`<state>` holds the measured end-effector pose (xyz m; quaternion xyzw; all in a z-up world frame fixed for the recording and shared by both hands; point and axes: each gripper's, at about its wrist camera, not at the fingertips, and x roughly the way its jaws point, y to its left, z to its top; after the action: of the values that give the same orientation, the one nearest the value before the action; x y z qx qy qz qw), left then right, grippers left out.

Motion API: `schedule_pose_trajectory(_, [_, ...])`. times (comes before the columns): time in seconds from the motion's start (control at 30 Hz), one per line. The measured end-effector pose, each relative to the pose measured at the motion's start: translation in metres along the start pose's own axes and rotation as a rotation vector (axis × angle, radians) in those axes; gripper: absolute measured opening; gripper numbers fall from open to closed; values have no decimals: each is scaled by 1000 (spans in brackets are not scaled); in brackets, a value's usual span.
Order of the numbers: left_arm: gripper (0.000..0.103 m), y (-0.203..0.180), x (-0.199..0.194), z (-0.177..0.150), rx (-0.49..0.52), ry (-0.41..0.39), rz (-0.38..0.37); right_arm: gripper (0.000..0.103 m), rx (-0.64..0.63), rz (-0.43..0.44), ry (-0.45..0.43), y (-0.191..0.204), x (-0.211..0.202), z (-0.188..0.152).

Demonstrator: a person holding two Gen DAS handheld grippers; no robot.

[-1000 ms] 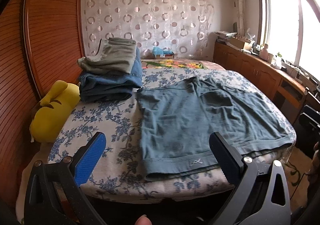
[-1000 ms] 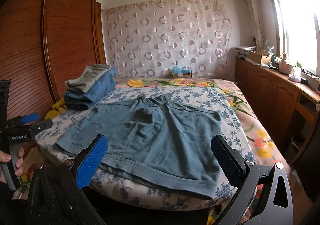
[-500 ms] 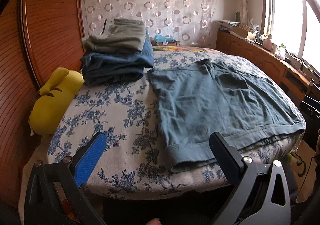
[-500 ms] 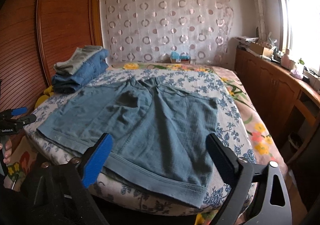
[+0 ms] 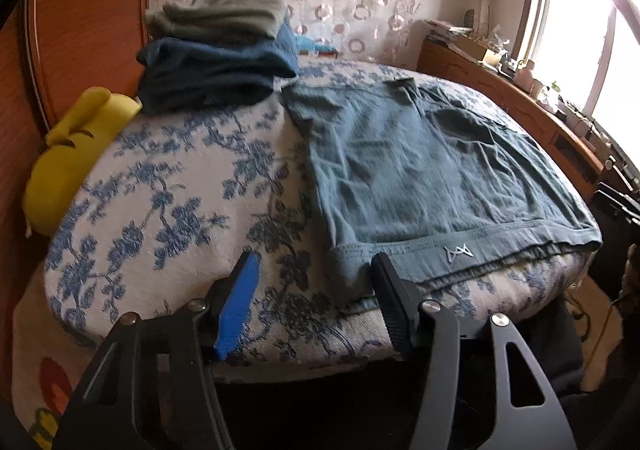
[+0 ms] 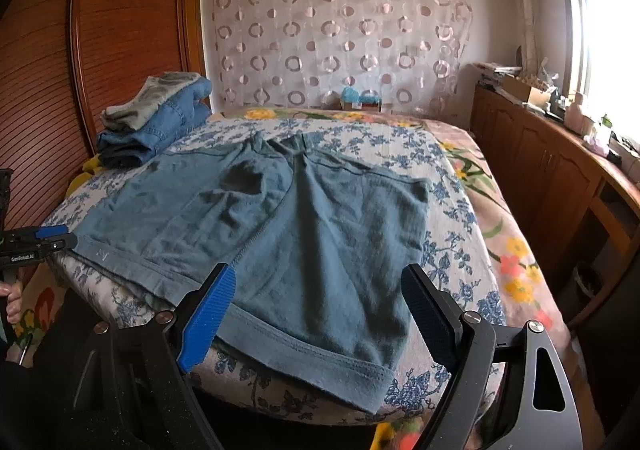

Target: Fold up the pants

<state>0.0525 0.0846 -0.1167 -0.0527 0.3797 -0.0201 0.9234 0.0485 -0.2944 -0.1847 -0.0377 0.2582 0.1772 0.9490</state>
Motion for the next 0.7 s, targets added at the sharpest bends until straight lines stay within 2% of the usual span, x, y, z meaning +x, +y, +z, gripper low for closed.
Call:
schedule_pose_trajectory(0.03, [57,0,-1,0,-1,0,1,78,0,6,6,-2,3,2])
schedule_pose_trajectory(0.07, [55,0,-1,1,-3,1,-6,69,-2,18,16,-1,3,2])
schedule_pose_trajectory(0.13, [48,-1,-2,1,-1,1,-15,65,-7,42,34,1,5,3])
schedule_pose_trajectory(0.17, [46,-2,-2,1,4,1,-19,59,-8,49,39,1,5,3])
schedule_pose_trajectory(0.3, [24,-8,2,4,20,5,-46,58,-15,64,55,3,5,5])
schedule_pose_trajectory(0.43, [9,-15,-2,9,34,-9,-69,58,-1,70,60,-1,3,5])
schedule_pose_trajectory(0.7, [9,-39,-17,38,58,-64,-157,58,6,79,61,-12,0,6])
